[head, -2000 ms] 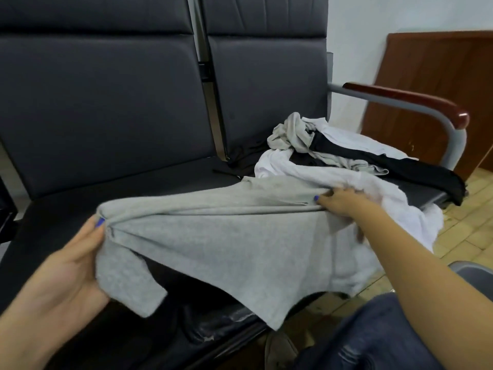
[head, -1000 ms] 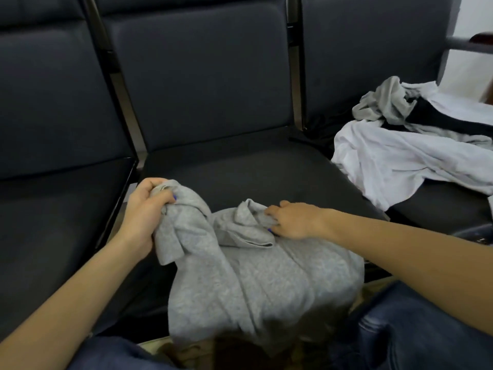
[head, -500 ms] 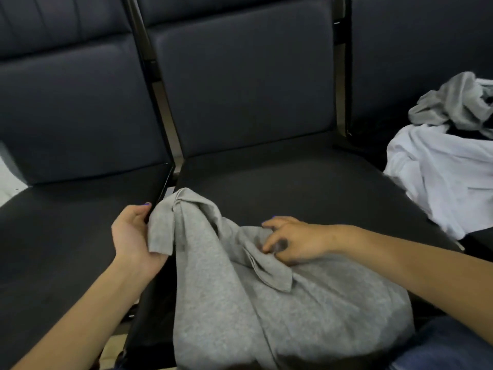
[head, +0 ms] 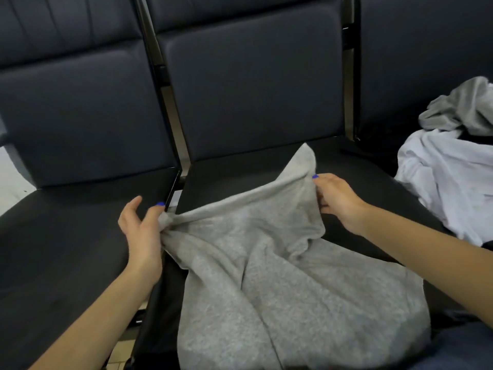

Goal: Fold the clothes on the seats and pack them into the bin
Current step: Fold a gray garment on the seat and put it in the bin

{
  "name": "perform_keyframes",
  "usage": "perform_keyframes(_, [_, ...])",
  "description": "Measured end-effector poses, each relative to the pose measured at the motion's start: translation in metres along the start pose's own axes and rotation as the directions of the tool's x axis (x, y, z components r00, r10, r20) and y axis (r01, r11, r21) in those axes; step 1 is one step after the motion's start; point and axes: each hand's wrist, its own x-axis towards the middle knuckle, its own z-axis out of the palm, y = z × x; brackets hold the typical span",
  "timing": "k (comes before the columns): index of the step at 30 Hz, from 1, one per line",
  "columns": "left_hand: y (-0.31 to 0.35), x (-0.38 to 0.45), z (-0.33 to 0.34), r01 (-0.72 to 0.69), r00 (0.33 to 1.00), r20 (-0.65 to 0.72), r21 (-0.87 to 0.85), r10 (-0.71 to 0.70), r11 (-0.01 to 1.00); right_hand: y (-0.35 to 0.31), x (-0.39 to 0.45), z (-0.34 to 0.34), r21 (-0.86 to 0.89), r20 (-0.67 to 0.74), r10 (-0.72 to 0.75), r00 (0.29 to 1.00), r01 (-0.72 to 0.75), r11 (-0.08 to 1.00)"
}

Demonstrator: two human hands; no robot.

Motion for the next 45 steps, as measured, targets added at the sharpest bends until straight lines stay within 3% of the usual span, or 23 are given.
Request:
perform_keyframes(3, [-0.004, -0.002, 0.002, -0.230, 0.973, 0.094, 0.445, 0.211, 0.865, 0.000, -0.011, -0.008, -0.455, 0.142, 0.054, 0.988, 0.016, 0.891])
perform_keyframes(5, [-0.005, -0.006, 0.005, -0.417, 0.908, 0.253, 0.624, 0.334, 0.661, 0.000, -0.021, -0.012, -0.759, 0.242, 0.079, 0.967, 0.138, 0.637])
perform_keyframes(8, [-0.009, -0.017, 0.016, -0.725, 0.675, 0.634, 0.477, 0.377, 0.497, -0.010, -0.045, -0.010, -0.907, 0.297, 0.090, 0.951, 0.252, 0.339])
perform_keyframes(10, [-0.013, -0.028, 0.027, -0.807, 0.508, 0.810, 0.329, 0.292, 0.491, -0.020, -0.064, -0.007, -0.926, 0.307, 0.136, 0.942, 0.262, 0.272])
perform_keyframes(12, [-0.022, -0.035, 0.036, -0.850, 0.388, 0.913, 0.302, 0.125, 0.432, -0.027, -0.087, -0.003, -0.940, 0.312, 0.287, 0.906, 0.251, 0.232])
perform_keyframes(14, [-0.027, -0.035, 0.039, -0.848, 0.392, 0.913, 0.407, -0.114, 0.340, -0.030, -0.105, 0.000, -0.950, 0.310, 0.420, 0.853, 0.268, 0.158])
perform_keyframes(16, [-0.023, -0.034, 0.040, -0.814, 0.476, 0.825, 0.544, -0.303, 0.202, -0.028, -0.117, 0.003, -0.944, 0.328, 0.502, 0.800, 0.304, 0.131])
perform_keyframes(19, [-0.008, -0.039, 0.043, -0.801, 0.555, 0.716, 0.597, -0.424, -0.041, -0.016, -0.114, 0.003, -0.946, 0.308, 0.592, 0.744, 0.306, 0.107])
perform_keyframes(21, [0.001, -0.048, 0.046, -0.799, 0.576, 0.684, 0.586, -0.448, -0.134, -0.008, -0.101, 0.004, -0.950, 0.301, 0.597, 0.744, 0.292, 0.115])
perform_keyframes(23, [0.009, -0.058, 0.049, -0.798, 0.567, 0.668, 0.591, -0.483, -0.118, 0.001, -0.083, 0.004, -0.949, 0.306, 0.595, 0.743, 0.283, 0.136])
perform_keyframes(26, [0.018, -0.075, 0.049, -0.790, 0.481, 0.670, 0.611, -0.565, 0.052, 0.021, -0.049, 0.005, -0.960, 0.280, 0.551, 0.786, 0.221, 0.172])
perform_keyframes(29, [0.025, -0.089, 0.045, -0.805, 0.371, 0.707, 0.568, -0.602, 0.171, 0.037, -0.025, 0.018, -0.999, 0.040, 0.411, 0.911, 0.032, 0.028])
perform_keyframes(31, [0.028, -0.095, 0.045, -0.799, 0.291, 0.748, 0.533, -0.596, 0.278, 0.044, -0.021, 0.032, -0.997, -0.041, 0.305, 0.952, -0.060, 0.052])
perform_keyframes(33, [0.031, -0.098, 0.043, -0.623, 0.173, 0.733, 0.599, -0.658, 0.503, 0.050, -0.019, 0.043, -0.990, 0.104, 0.197, 0.975, 0.083, 0.112])
perform_keyframes(34, [0.035, -0.100, 0.041, -0.461, 0.072, 0.696, 0.658, -0.714, 0.595, 0.052, -0.018, 0.047, -0.969, 0.226, 0.151, 0.962, 0.205, 0.138])
perform_keyframes(36, [0.039, -0.102, 0.032, -0.234, -0.160, 0.633, 0.721, -0.758, 0.652, 0.055, -0.015, 0.052, -0.893, 0.438, 0.099, 0.893, 0.421, 0.158])
perform_keyframes(37, [0.036, -0.102, 0.028, -0.204, -0.214, 0.634, 0.715, -0.743, 0.669, 0.056, -0.015, 0.053, -0.857, 0.508, 0.087, 0.857, 0.491, 0.158])
perform_keyframes(38, [0.033, -0.102, 0.026, -0.215, -0.189, 0.679, 0.676, -0.710, 0.704, 0.057, -0.014, 0.052, -0.826, 0.558, 0.081, 0.826, 0.543, 0.152])
perform_keyframes(39, [0.032, -0.102, 0.026, -0.253, -0.083, 0.759, 0.610, -0.645, 0.751, 0.057, -0.015, 0.051, -0.800, 0.595, 0.073, 0.801, 0.580, 0.154])
perform_keyframes(40, [0.028, -0.099, 0.027, -0.321, 0.082, 0.846, 0.522, -0.526, 0.790, 0.056, -0.018, 0.051, -0.774, 0.628, 0.069, 0.775, 0.613, 0.159])
perform_keyframes(42, [0.020, -0.089, 0.033, -0.496, 0.398, 0.909, 0.327, -0.125, 0.805, 0.049, -0.029, 0.051, -0.726, 0.677, 0.076, 0.732, 0.648, 0.229])
perform_keyframes(43, [0.015, -0.083, 0.037, -0.592, 0.457, 0.888, 0.252, 0.061, 0.765, 0.045, -0.035, 0.051, -0.705, 0.688, 0.073, 0.722, 0.641, 0.304])
perform_keyframes(45, [-0.002, -0.072, 0.045, -0.734, 0.416, 0.886, 0.195, 0.204, 0.651, 0.034, -0.049, 0.047, -0.670, 0.671, 0.048, 0.739, 0.578, 0.465])
